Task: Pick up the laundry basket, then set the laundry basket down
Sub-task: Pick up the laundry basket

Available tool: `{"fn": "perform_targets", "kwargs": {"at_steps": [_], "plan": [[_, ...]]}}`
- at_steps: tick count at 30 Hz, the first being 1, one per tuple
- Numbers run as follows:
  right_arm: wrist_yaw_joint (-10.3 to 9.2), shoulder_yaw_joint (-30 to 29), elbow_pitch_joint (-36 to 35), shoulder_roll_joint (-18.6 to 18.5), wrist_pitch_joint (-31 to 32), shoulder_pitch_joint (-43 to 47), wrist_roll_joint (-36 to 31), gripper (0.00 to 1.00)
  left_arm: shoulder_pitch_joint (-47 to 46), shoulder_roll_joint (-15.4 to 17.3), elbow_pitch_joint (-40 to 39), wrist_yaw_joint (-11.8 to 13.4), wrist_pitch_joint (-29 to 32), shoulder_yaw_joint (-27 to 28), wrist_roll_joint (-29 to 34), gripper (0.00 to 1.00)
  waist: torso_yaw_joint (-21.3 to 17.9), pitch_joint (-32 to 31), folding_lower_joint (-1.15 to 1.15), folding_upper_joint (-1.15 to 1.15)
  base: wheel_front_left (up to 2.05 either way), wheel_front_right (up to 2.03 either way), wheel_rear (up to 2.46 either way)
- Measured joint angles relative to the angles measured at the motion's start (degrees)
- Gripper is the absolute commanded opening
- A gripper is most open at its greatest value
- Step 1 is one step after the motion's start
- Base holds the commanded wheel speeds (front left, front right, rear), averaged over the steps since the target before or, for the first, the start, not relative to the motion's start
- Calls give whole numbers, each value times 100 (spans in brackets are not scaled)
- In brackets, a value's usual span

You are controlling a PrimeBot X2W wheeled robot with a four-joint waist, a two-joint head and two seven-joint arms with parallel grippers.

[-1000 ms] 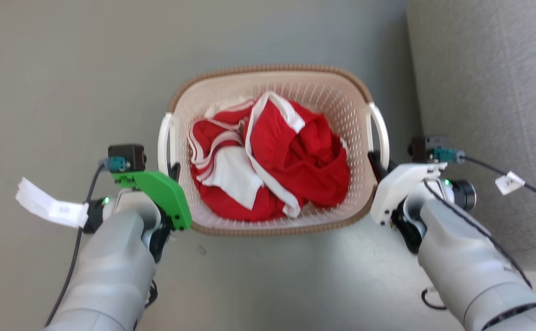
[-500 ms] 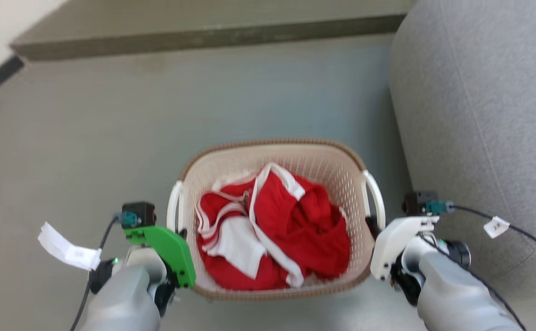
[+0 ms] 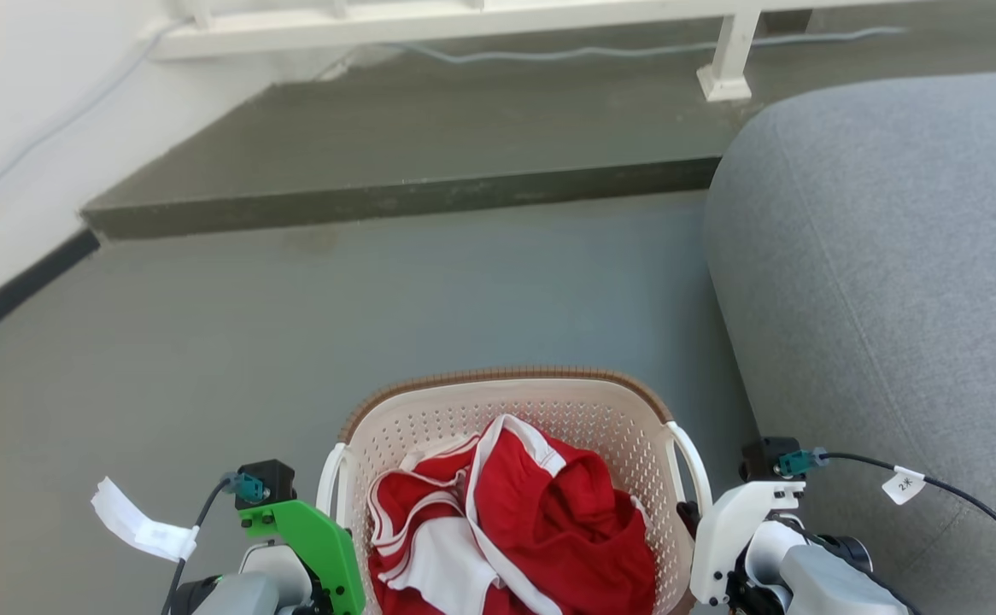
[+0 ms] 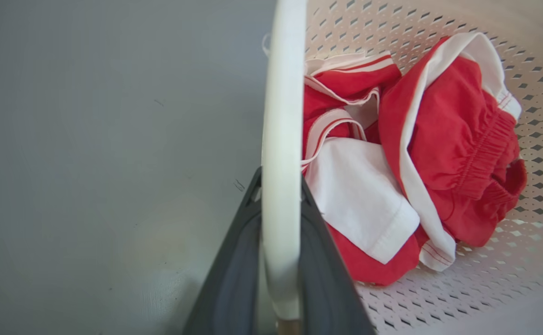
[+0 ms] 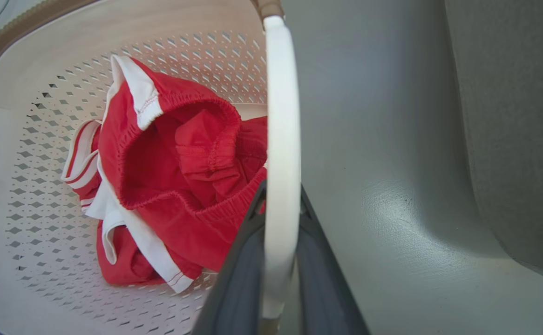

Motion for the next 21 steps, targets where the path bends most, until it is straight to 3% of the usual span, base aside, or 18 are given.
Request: {"fn": "perform_targets", "kwargs": {"at_steps": [21], "plan": [[22,310,-156,-45,458,252,300,0,405,30,1,0,453,20,-378,0,-36,-576,0,0,0,0,0]]}}
